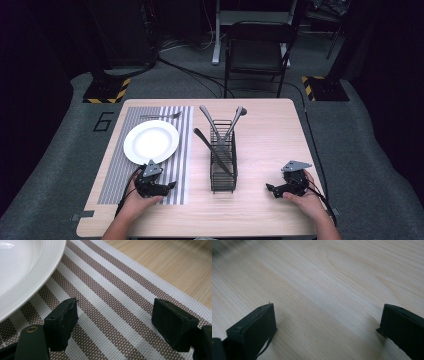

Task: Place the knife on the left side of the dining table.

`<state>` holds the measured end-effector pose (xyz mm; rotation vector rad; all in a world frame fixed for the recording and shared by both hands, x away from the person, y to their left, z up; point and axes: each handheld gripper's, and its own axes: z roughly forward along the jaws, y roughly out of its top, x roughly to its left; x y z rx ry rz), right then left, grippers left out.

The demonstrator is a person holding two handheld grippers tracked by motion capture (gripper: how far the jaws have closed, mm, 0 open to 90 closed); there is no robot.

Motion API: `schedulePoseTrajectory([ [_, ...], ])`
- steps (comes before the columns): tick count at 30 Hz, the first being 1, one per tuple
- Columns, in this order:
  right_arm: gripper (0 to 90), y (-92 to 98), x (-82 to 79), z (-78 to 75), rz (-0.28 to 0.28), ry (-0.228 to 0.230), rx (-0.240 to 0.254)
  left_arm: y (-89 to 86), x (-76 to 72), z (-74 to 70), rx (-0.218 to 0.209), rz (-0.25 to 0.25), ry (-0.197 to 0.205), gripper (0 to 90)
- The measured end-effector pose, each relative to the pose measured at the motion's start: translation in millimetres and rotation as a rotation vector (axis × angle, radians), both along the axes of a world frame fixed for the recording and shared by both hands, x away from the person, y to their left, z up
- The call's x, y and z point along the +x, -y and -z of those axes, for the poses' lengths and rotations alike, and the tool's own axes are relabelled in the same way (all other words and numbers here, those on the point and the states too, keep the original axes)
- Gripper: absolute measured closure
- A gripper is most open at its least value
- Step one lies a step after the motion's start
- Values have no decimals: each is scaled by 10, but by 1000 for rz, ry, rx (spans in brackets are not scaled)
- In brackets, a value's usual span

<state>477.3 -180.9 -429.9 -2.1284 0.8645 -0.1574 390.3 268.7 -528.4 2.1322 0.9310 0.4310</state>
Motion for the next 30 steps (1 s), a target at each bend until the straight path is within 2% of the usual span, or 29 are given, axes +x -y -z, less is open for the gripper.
schedulePoseTrajectory([
  [29,0,0,0,0,-1,-1,1,-5,-1,-3,-2,-1,-1,217],
  [30,0,0,0,0,0,0,0,-9,-4,-9,-4,-1,-12,224],
])
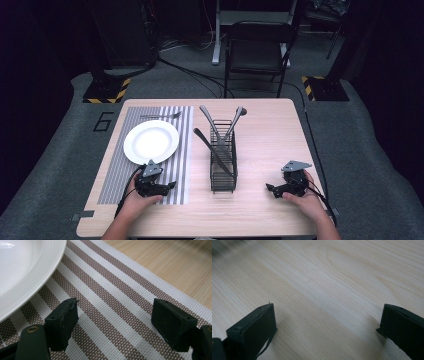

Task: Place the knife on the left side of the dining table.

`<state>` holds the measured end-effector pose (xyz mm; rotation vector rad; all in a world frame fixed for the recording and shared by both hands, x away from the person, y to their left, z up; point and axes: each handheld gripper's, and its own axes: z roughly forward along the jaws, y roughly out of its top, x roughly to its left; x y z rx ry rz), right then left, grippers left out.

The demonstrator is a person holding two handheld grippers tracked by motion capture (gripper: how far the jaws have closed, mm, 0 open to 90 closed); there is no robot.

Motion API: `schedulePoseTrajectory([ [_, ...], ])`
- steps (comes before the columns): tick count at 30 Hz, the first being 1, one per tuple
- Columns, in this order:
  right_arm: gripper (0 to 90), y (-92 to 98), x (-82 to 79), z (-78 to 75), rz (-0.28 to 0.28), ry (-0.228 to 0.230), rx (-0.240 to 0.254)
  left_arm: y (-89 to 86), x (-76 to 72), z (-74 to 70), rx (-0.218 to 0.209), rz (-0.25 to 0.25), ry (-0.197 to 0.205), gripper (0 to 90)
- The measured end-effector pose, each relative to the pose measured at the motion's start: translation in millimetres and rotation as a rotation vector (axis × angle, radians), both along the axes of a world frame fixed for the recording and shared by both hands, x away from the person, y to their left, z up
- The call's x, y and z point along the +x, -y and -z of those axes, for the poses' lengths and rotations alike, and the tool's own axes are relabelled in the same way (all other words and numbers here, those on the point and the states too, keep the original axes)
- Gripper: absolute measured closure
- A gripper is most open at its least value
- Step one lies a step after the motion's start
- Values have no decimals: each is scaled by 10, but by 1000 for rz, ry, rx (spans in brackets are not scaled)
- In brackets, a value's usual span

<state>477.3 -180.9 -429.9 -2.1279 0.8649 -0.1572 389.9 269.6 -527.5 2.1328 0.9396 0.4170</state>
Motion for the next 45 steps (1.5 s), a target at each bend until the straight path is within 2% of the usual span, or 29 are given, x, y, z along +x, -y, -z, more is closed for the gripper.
schedulePoseTrajectory([
  [4,0,0,0,0,2,1,0,-20,6,-2,-17,-16,2,275],
  [6,0,0,0,0,1,0,0,-43,-2,-54,-27,-28,-34,320],
  [7,0,1,0,0,2,1,0,-43,-12,-76,-33,-36,-33,323],
  [9,0,1,0,0,1,1,0,-42,-32,-128,-64,-32,-42,324],
  [10,0,0,0,0,1,1,0,-38,-41,-160,-67,-31,-53,328],
  [13,0,1,0,0,2,1,0,-8,-70,-241,-75,-19,-50,364],
  [17,0,1,0,0,2,0,1,45,-89,-350,-93,-7,-66,433],
  [20,0,1,0,0,1,1,0,94,-100,-411,-106,1,-44,449],
  [23,0,1,0,0,1,0,0,140,-99,-470,-119,-13,-42,454],
  [27,0,0,0,0,1,1,0,186,-76,-549,-119,-28,-60,465],
  [30,0,1,0,0,2,1,0,220,-64,-620,-124,-40,-49,468],
  [33,0,0,0,0,1,1,0,247,-52,-705,-144,-48,-44,470],
  [34,0,1,0,0,2,1,0,254,-46,-742,-136,-44,-47,471],
  [39,0,0,0,0,1,1,0,306,-18,-929,-155,-54,-38,491],
  [41,0,0,0,0,1,1,0,320,-2,-1004,-167,-54,-47,501],
  [45,0,0,0,-1,1,1,0,356,21,-1132,-158,-66,-39,504],
])
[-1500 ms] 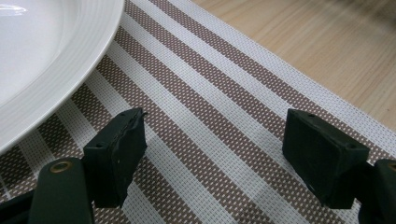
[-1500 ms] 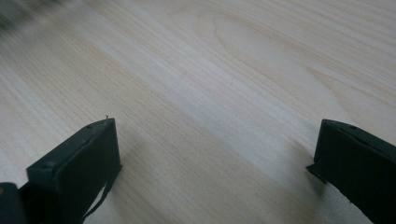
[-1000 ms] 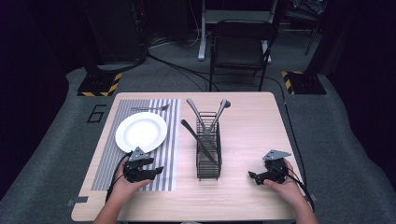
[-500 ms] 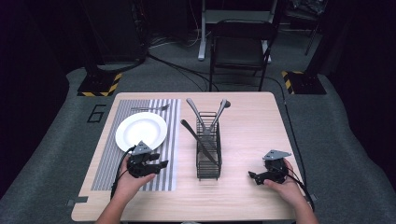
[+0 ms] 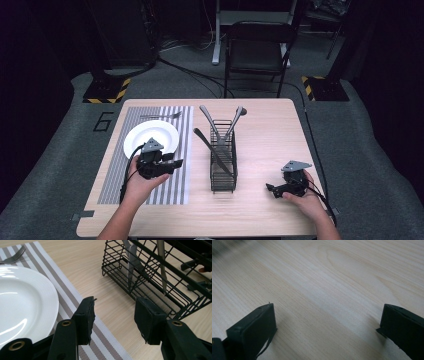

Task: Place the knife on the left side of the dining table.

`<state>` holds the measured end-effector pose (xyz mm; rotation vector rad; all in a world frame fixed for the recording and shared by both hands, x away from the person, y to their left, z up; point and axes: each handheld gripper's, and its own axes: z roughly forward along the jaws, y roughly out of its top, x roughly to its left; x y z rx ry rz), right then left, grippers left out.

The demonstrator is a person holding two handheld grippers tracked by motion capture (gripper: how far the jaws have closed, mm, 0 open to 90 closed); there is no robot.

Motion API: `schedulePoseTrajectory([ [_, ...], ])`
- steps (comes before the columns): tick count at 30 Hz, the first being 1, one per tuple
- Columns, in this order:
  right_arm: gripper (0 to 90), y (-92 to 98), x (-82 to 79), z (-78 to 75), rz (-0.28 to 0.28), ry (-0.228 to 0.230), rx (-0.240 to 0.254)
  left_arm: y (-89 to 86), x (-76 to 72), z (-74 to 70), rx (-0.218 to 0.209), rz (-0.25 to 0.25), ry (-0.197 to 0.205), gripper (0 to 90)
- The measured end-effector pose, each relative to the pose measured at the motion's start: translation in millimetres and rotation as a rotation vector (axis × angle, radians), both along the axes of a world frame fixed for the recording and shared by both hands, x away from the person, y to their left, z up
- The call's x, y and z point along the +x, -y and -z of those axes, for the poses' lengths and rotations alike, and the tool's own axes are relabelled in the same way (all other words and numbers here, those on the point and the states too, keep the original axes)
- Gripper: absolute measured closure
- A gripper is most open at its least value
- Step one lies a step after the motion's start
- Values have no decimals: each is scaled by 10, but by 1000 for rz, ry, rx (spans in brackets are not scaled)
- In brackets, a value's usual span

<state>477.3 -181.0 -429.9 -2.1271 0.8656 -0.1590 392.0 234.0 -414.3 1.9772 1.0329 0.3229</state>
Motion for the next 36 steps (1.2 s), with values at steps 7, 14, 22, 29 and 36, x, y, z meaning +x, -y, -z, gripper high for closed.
schedulePoseTrajectory([
  [7,0,0,0,0,0,0,0,70,36,-169,-4,6,1,516],
  [14,0,2,1,0,-4,-3,3,184,97,-304,-21,0,4,537],
  [22,0,2,1,0,-5,-4,3,275,155,-464,-35,-12,15,535],
  [29,0,2,1,0,-3,-3,3,354,233,-613,-69,-5,23,526],
  [36,0,0,0,0,0,0,0,412,283,-697,-83,-9,22,528],
])
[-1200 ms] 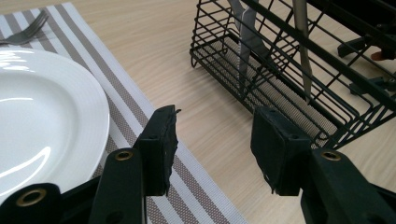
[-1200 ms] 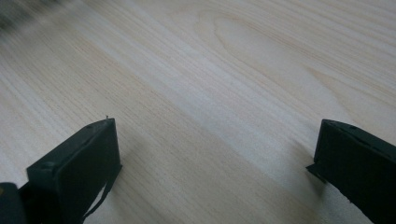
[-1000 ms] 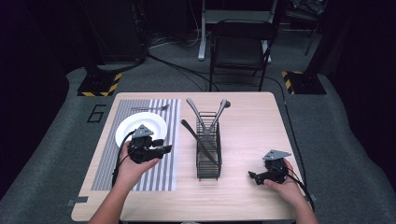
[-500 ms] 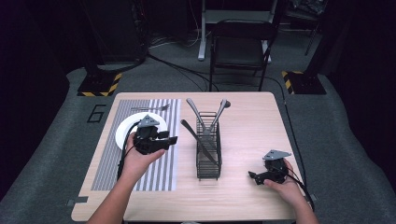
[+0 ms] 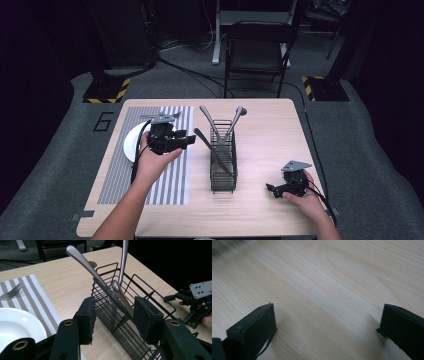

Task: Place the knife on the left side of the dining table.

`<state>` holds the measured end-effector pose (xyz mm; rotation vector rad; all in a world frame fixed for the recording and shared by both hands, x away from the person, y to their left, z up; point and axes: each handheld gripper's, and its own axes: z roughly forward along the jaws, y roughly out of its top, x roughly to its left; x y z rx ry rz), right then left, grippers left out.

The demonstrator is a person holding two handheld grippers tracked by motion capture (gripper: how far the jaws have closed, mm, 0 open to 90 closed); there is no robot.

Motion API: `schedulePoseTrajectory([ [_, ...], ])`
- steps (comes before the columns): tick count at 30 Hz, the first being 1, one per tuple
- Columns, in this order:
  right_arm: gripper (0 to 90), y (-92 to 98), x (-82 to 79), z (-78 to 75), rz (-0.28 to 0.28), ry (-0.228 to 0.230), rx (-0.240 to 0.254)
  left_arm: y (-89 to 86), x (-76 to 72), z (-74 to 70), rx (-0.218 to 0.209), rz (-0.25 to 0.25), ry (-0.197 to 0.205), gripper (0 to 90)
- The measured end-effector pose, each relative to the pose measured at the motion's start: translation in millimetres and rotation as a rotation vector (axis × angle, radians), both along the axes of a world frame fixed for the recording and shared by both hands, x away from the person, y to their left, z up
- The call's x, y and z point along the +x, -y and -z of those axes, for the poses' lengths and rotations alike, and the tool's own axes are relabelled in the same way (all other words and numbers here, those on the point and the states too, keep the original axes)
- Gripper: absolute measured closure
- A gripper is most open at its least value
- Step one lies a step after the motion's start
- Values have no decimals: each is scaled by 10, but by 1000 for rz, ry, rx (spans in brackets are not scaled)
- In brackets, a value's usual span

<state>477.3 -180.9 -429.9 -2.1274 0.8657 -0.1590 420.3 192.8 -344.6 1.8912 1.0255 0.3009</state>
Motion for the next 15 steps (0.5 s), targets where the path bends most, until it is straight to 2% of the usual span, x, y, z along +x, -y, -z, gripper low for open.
schedulePoseTrajectory([
  [5,0,0,0,0,0,0,0,65,47,-20,-6,-11,3,533],
  [15,0,0,0,0,0,0,0,136,156,18,-18,-17,-18,565],
])
